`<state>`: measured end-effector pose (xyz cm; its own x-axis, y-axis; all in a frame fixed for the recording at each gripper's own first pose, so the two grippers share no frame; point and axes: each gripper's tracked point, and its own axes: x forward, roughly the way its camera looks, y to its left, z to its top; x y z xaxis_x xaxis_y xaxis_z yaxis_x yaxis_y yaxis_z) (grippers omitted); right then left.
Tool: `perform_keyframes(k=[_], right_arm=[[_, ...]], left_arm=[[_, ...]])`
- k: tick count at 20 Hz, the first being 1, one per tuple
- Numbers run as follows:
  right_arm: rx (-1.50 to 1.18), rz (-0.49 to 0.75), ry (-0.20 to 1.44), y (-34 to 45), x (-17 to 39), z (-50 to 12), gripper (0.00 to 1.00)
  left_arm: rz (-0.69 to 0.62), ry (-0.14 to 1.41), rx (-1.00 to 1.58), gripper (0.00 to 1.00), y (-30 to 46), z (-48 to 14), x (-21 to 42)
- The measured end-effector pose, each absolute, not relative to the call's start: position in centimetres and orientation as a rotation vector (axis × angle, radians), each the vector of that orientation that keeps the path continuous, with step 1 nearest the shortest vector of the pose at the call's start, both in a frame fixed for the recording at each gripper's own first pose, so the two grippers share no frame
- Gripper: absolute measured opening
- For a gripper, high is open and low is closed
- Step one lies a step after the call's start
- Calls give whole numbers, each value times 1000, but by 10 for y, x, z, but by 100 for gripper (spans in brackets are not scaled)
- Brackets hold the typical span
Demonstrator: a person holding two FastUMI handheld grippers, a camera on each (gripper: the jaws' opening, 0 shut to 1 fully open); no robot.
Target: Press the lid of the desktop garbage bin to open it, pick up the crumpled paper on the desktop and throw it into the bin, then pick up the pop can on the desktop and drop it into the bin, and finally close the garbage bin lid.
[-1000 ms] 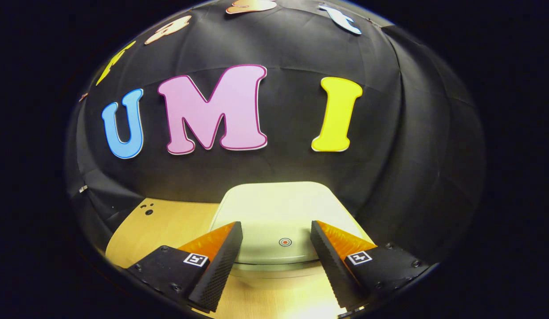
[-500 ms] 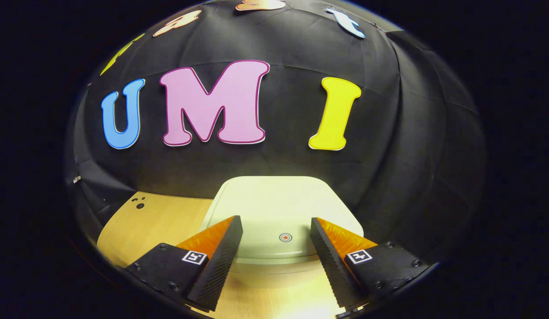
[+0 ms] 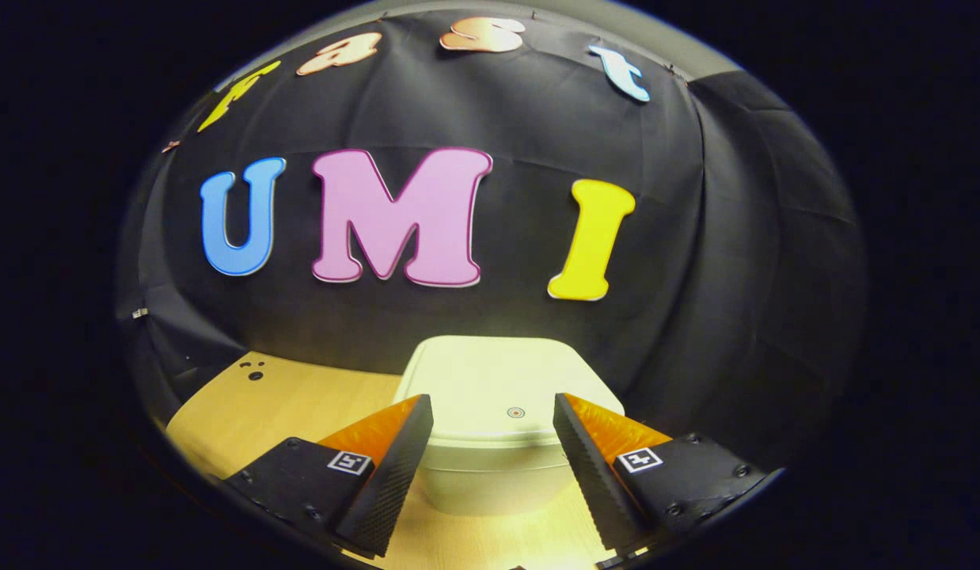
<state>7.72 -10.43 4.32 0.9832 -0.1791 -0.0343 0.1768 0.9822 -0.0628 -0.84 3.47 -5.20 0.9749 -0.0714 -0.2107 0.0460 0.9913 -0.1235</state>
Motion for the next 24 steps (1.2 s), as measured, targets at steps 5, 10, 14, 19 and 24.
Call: perform_keyframes(k=[5,10,14,19,24], right_arm=[[-52,-69,17,-37,38,48,96],[-100,65,22,19,25,34,96],[-53,133,71,47,15,16,98],[-46,185,137,63,-8,-10,98],[-22,201,210,73,-21,-32,98]], left_arm=[[-6,121,-120,96,36,-19,-30],[53,54,-57,95,44,-9,-53],[74,51,-86,96,44,-14,-69],[90,82,-105,95,43,-31,-80],[97,102,-129,96,46,-39,-82]])
